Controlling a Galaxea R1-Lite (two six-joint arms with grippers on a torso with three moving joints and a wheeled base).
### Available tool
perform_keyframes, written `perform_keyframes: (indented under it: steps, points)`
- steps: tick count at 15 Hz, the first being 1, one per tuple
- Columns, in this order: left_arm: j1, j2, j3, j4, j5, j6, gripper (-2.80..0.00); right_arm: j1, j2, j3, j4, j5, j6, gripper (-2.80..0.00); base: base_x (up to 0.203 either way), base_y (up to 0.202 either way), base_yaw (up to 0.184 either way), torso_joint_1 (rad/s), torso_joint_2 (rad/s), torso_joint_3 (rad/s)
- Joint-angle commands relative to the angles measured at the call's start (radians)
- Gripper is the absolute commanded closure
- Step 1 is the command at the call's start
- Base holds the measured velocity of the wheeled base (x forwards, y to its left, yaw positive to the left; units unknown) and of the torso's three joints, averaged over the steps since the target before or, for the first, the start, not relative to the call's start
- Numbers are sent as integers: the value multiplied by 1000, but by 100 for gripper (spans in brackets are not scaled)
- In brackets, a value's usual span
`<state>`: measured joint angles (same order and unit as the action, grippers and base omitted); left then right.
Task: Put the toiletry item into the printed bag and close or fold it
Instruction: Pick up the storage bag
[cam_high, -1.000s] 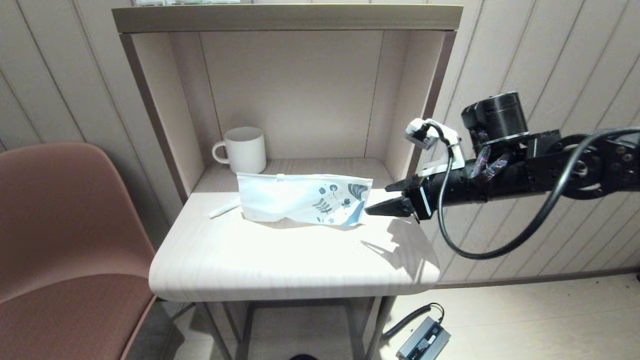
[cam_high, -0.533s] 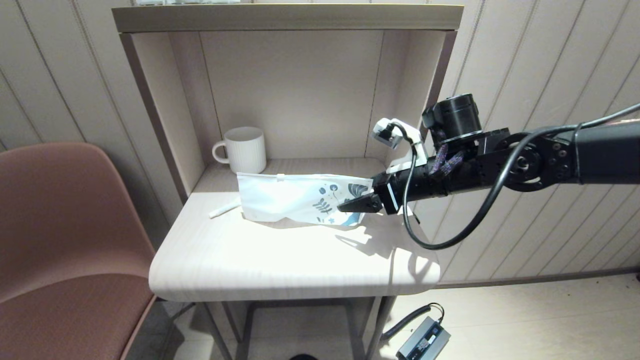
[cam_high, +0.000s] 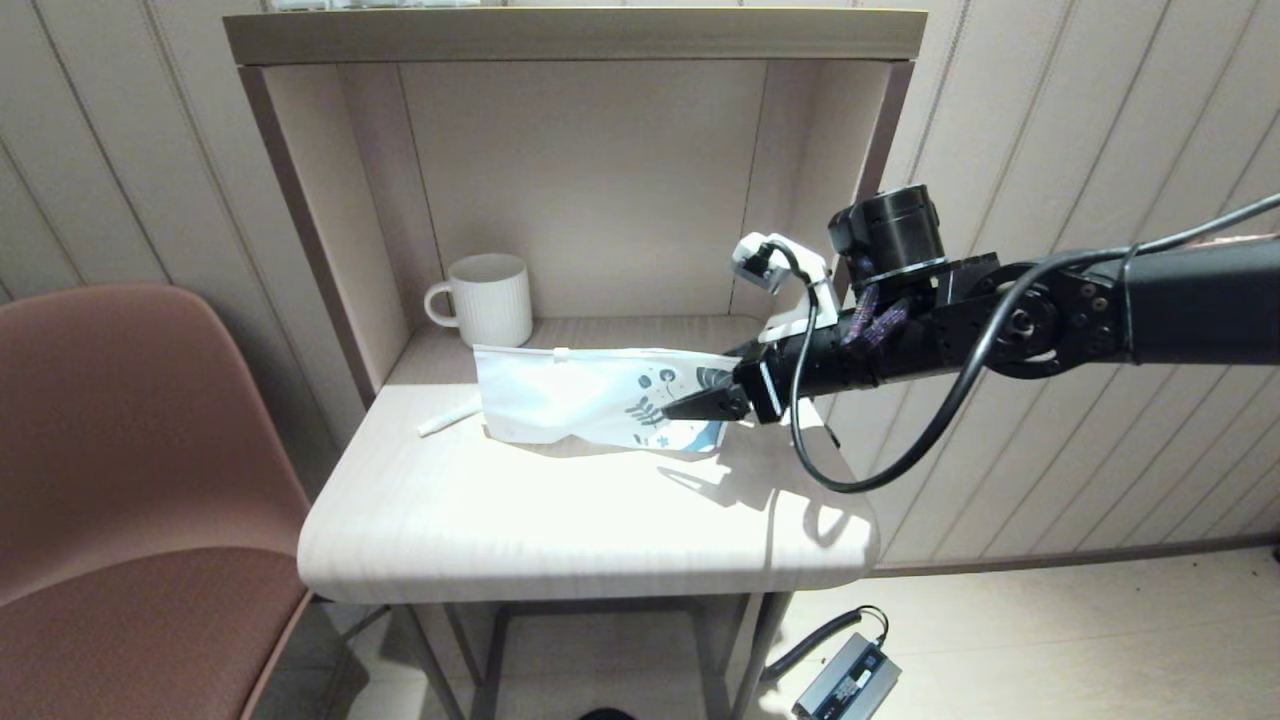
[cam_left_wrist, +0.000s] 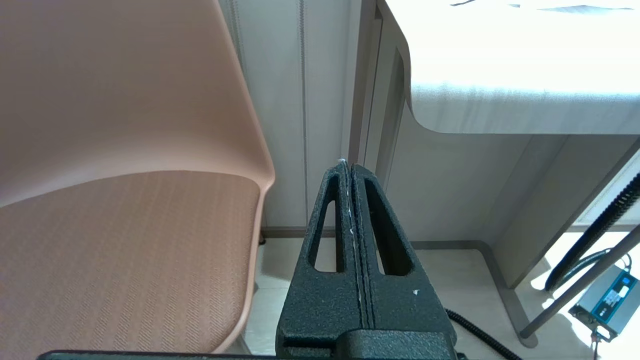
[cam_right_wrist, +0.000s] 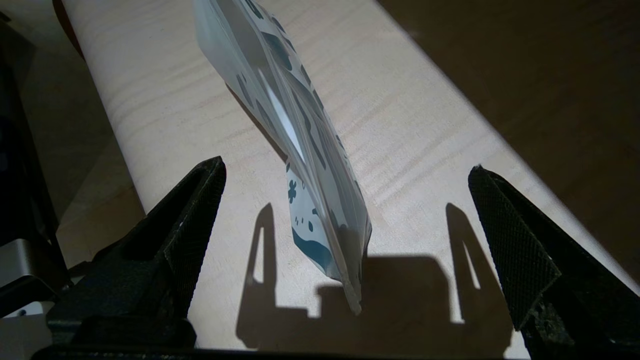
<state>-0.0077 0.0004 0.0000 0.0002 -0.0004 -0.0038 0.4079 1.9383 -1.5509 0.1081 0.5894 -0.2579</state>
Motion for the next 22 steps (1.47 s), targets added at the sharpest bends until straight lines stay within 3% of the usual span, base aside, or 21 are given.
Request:
perform_keyframes:
  steps: [1, 22]
  points:
    - [0, 0, 0, 0, 0, -1, 0, 3, 5, -11, 1, 3, -1, -280, 0, 0, 0, 0, 0, 0]
    - [-1, 0, 0, 0, 0, -1, 0, 9, 17, -7, -9, -4, -8, -280, 0, 0, 0, 0, 0, 0]
